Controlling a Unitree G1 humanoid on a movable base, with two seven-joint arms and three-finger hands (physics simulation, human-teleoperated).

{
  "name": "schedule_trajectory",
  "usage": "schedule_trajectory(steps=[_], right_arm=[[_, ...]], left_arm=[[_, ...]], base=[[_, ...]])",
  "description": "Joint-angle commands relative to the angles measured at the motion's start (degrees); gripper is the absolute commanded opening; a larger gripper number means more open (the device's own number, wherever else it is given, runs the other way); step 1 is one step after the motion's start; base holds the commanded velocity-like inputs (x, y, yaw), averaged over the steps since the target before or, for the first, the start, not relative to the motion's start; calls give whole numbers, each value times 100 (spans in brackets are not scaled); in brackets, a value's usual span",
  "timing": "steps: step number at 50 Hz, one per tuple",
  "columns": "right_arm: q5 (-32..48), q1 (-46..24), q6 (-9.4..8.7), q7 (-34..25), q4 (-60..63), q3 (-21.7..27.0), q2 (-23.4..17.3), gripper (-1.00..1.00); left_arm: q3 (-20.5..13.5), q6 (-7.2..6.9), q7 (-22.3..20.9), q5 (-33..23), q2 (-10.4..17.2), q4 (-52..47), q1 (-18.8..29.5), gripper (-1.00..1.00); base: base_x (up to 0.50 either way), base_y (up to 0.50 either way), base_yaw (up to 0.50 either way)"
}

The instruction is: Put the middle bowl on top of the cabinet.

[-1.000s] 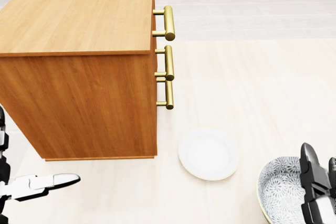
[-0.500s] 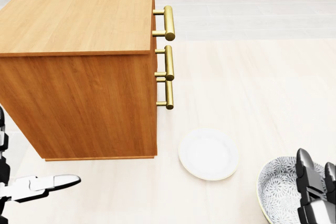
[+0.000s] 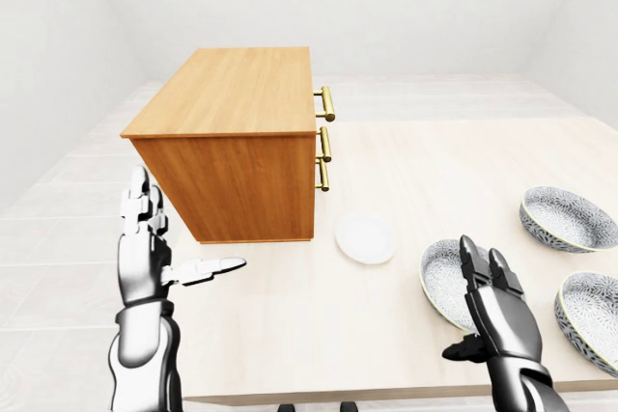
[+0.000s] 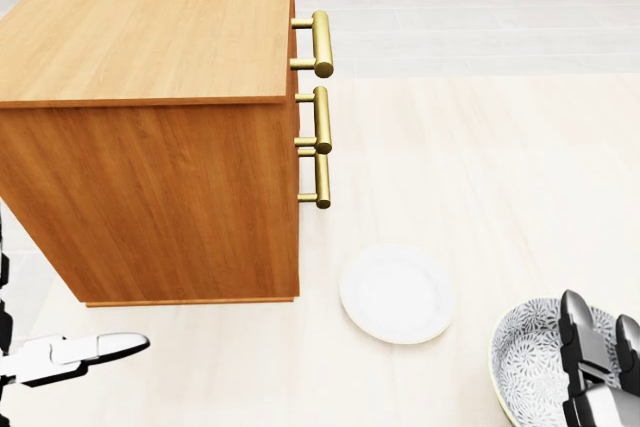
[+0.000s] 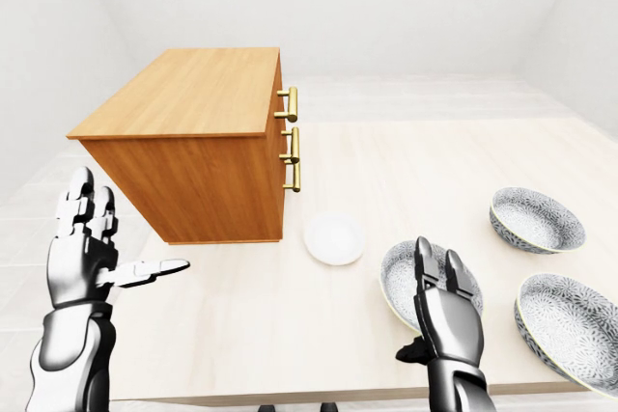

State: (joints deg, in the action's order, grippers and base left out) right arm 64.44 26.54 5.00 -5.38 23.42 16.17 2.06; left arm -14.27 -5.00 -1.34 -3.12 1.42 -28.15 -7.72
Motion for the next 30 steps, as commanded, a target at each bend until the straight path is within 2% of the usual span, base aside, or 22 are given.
schedule_trajectory(steps=[1, 30], right_arm=[[143, 62, 0, 74, 6, -25, -7, 100], [573, 75, 0, -10, 40, 111, 75, 100]], left_arm=[[1, 0, -102, 129, -28, -45, -16, 100], [-38, 0, -102, 163, -24, 42, 11, 100]], base=[[0, 0, 0], [0, 0, 0]])
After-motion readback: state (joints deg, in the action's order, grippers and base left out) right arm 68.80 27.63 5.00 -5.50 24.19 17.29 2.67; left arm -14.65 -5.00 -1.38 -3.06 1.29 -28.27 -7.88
